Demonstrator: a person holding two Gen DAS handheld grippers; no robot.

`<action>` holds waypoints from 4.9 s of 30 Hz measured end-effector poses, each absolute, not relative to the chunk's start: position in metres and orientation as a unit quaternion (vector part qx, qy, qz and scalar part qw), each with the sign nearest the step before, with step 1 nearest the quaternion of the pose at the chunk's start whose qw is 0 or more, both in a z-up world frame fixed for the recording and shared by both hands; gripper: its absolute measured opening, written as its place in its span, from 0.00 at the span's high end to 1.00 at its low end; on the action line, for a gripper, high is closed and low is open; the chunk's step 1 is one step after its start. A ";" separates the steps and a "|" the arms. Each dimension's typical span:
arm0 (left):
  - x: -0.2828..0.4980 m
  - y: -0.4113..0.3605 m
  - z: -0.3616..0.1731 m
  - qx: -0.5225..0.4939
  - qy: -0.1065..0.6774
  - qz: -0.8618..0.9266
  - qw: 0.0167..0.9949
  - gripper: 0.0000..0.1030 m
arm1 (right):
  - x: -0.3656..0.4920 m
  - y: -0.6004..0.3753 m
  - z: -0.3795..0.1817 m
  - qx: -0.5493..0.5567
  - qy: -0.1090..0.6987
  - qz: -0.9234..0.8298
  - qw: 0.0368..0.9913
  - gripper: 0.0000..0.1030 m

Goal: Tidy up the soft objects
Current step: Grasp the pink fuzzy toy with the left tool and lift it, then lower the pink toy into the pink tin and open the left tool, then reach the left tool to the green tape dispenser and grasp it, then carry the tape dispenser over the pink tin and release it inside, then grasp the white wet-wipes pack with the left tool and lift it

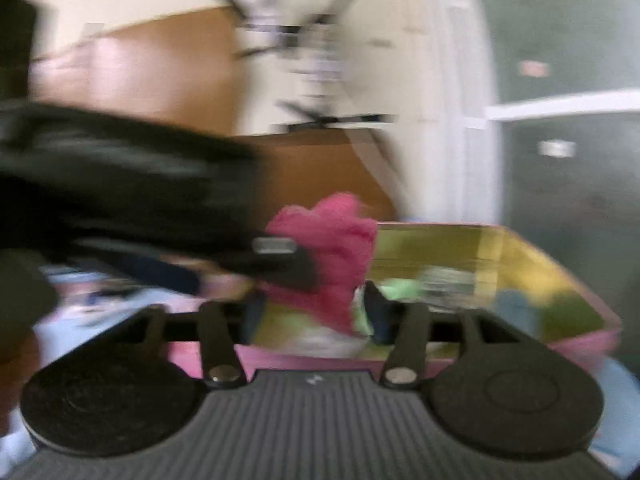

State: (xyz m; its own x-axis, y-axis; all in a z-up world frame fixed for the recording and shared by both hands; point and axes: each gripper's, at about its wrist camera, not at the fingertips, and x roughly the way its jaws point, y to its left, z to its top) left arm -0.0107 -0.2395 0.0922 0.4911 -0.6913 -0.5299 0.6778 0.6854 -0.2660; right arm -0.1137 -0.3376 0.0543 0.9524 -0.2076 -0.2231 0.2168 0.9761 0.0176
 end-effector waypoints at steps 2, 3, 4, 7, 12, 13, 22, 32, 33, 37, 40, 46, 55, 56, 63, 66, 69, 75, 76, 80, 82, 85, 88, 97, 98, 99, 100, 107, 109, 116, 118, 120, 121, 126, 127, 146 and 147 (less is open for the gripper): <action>-0.013 -0.232 0.088 -0.013 0.308 -0.397 0.865 0.08 | -0.118 -0.355 0.051 0.032 0.106 -0.148 0.983 0.20; -0.013 -0.225 0.087 -0.018 0.306 -0.394 0.867 0.08 | -0.122 -0.360 0.051 0.038 0.102 -0.153 0.982 0.21; -0.013 -0.217 0.086 -0.023 0.305 -0.389 0.869 0.08 | -0.125 -0.364 0.050 0.043 0.099 -0.158 0.981 0.21; -0.007 -0.177 0.081 -0.047 0.303 -0.361 0.881 0.08 | -0.126 -0.364 0.050 0.058 0.077 -0.158 0.983 0.21; 0.001 -0.091 0.065 -0.072 0.299 -0.259 0.916 0.09 | -0.129 -0.336 0.054 0.051 0.050 -0.109 0.991 0.22; 0.002 -0.073 0.059 -0.068 0.300 -0.227 0.924 0.09 | -0.126 -0.328 0.054 0.047 0.049 -0.090 0.994 0.22; 0.013 0.052 0.016 -0.080 0.306 -0.029 0.948 0.12 | -0.060 -0.236 0.054 0.056 0.165 0.140 0.975 0.26; 0.006 0.067 0.011 -0.115 0.274 -0.051 0.953 0.13 | 0.120 -0.160 0.033 0.176 0.315 0.115 0.925 0.23; 0.006 0.067 0.011 -0.116 0.273 -0.054 0.954 0.13 | 0.135 -0.154 0.028 0.177 0.325 0.095 0.924 0.19; 0.008 0.074 0.008 -0.136 0.272 -0.066 0.950 0.13 | 0.162 -0.140 0.014 0.154 0.347 0.059 0.923 0.23; 0.010 0.082 0.006 -0.161 0.277 -0.071 0.945 0.13 | 0.150 -0.140 0.015 0.111 0.345 0.072 0.929 0.32; 0.007 0.082 0.005 -0.172 0.278 -0.069 0.943 0.13 | 0.085 -0.174 0.026 0.098 0.336 0.109 0.930 0.32; 0.002 0.046 0.010 -0.132 0.320 -0.165 0.924 0.15 | -0.070 -0.202 0.013 -0.015 0.294 0.175 0.939 0.30; -0.001 0.039 0.011 -0.141 0.328 -0.187 0.915 0.16 | -0.082 -0.204 0.011 -0.026 0.290 0.174 0.941 0.23; -0.021 -0.029 0.022 -0.130 0.389 -0.310 0.858 0.32 | -0.115 -0.204 0.000 -0.033 0.265 0.156 0.951 0.15; -0.026 -0.055 0.019 -0.095 0.408 -0.339 0.842 0.40 | -0.117 -0.203 -0.005 -0.046 0.248 0.155 0.955 0.29; -0.036 -0.073 0.018 -0.066 0.396 -0.344 0.849 0.36 | -0.119 -0.206 -0.004 -0.041 0.235 0.168 0.957 0.45; -0.031 -0.081 0.027 -0.081 0.390 -0.343 0.851 0.36 | -0.121 -0.211 -0.001 -0.031 0.216 0.148 0.965 0.45; -0.032 -0.082 0.031 -0.080 0.385 -0.345 0.852 0.36 | -0.124 -0.210 0.001 -0.036 0.204 0.143 0.968 0.45; -0.033 -0.100 0.054 -0.071 0.359 -0.361 0.858 0.36 | -0.133 -0.215 0.017 -0.052 0.153 0.120 0.980 0.46; -0.030 -0.112 0.065 -0.066 0.349 -0.375 0.856 0.36 | -0.134 -0.224 0.027 -0.050 0.131 0.103 0.985 0.46; -0.024 -0.139 0.078 -0.054 0.337 -0.399 0.851 0.36 | -0.133 -0.242 0.039 -0.046 0.108 0.071 0.991 0.46; -0.020 -0.172 0.085 -0.034 0.324 -0.423 0.846 0.36 | -0.129 -0.265 0.047 -0.043 0.096 0.035 0.994 0.46; -0.003 -0.236 0.085 0.002 0.305 -0.416 0.856 0.29 | -0.088 -0.321 0.040 -0.074 0.107 -0.127 0.983 0.43; -0.003 -0.231 0.084 -0.002 0.307 -0.415 0.857 0.29 | -0.089 -0.328 0.041 -0.061 0.107 -0.138 0.983 0.41; -0.003 -0.226 0.083 -0.006 0.307 -0.413 0.857 0.28 | -0.091 -0.335 0.042 -0.042 0.106 -0.137 0.984 0.41; -0.003 -0.219 0.082 -0.008 0.306 -0.410 0.859 0.27 | -0.095 -0.338 0.042 -0.030 0.102 -0.134 0.985 0.41; -0.001 -0.125 0.066 -0.054 0.304 -0.351 0.884 0.25 | -0.118 -0.318 0.046 -0.020 0.068 -0.101 0.992 0.41; 0.002 -0.090 0.055 -0.068 0.312 -0.311 0.895 0.25 | -0.119 -0.303 0.049 -0.022 0.065 -0.064 0.996 0.41; 0.014 0.011 0.017 -0.059 0.345 -0.128 0.928 0.25 | -0.095 -0.233 0.045 -0.030 0.146 0.117 0.982 0.41; 0.013 0.033 0.014 -0.078 0.330 -0.105 0.935 0.22 | -0.071 -0.217 0.038 -0.031 0.188 0.152 0.970 0.41; 0.011 0.043 0.011 -0.070 0.317 -0.067 0.944 0.21 | -0.048 -0.199 0.032 -0.036 0.219 0.168 0.960 0.38; 0.010 0.045 0.009 -0.070 0.309 -0.059 0.947 0.21 | -0.038 -0.189 0.031 -0.039 0.230 0.177 0.956 0.36; 0.011 0.039 0.009 -0.060 0.306 -0.051 0.949 0.20 | 0.034 -0.154 0.029 -0.075 0.238 0.188 0.950 0.08; 0.012 0.037 0.008 -0.056 0.306 -0.051 0.949 0.20 | 0.049 -0.148 0.028 -0.090 0.244 0.185 0.948 0.07; 0.015 0.028 0.005 -0.024 0.317 -0.053 0.947 0.11 | -0.058 -0.182 0.012 -0.089 0.295 0.204 0.929 0.30; 0.015 0.028 0.005 -0.023 0.317 -0.052 0.947 0.11 | -0.068 -0.188 0.011 -0.077 0.293 0.197 0.932 0.30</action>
State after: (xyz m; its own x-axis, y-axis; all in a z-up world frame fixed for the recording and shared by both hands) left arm 0.0153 0.0277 0.0049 0.7934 -0.1137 -0.5980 0.0849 0.9935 -0.0762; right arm -0.0685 -0.1885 0.0114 0.7508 0.3225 -0.5765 -0.4128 0.9104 -0.0284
